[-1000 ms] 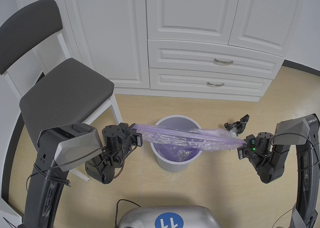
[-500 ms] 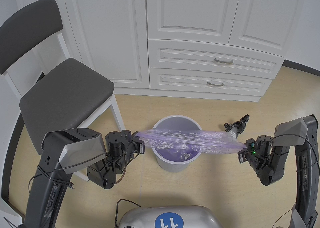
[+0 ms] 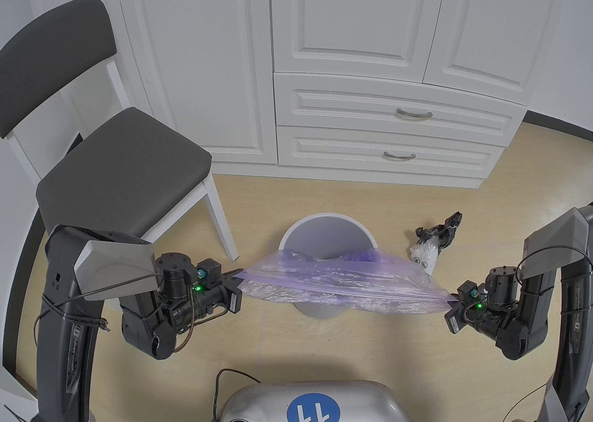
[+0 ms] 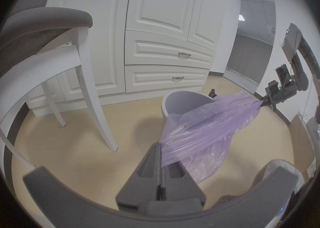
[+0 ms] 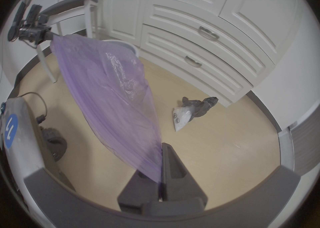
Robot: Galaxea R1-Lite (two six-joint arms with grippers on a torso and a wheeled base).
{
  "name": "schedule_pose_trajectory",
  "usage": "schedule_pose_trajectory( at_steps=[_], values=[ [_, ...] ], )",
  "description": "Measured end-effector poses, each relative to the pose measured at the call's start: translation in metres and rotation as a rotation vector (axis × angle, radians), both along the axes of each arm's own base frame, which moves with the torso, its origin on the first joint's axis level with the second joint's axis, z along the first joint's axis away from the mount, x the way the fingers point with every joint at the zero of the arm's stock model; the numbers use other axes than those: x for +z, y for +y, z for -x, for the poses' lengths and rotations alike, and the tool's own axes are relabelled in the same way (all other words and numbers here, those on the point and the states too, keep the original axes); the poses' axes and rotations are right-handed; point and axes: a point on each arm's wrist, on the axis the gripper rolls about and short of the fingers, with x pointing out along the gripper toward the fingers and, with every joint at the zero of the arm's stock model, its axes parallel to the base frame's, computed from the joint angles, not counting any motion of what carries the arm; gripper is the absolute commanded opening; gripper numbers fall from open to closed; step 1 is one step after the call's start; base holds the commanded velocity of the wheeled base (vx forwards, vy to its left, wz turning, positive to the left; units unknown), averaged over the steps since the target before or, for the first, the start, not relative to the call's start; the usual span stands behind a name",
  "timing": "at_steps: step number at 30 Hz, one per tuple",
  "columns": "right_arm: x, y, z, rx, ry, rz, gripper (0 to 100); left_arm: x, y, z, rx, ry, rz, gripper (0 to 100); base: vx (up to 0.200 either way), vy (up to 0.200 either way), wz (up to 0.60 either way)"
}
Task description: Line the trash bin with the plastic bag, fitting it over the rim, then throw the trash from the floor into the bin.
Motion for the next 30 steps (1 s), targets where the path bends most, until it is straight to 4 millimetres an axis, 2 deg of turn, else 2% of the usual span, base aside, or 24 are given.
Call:
schedule_pose_trajectory(
  at_steps=[16,24,30],
  values=[
    [0.002,-0.012,0.021,0.068,0.064,0.072,0,-0.01,0.03,0.016,-0.097,0.057,-0.062,0,0.0,0.0,0.0],
    [-0.004,-0.01,0.026,0.084,0.099,0.101,0,-0.022,0.03,0.023,-0.114,0.101,-0.105,0,0.0,0.0,0.0],
    [-0.013,-0.004,0.018,0.06,0.1,0.125,0,-0.027,0.024,0.018,-0.075,0.115,-0.133,0,0.0,0.0,0.0]
  ],
)
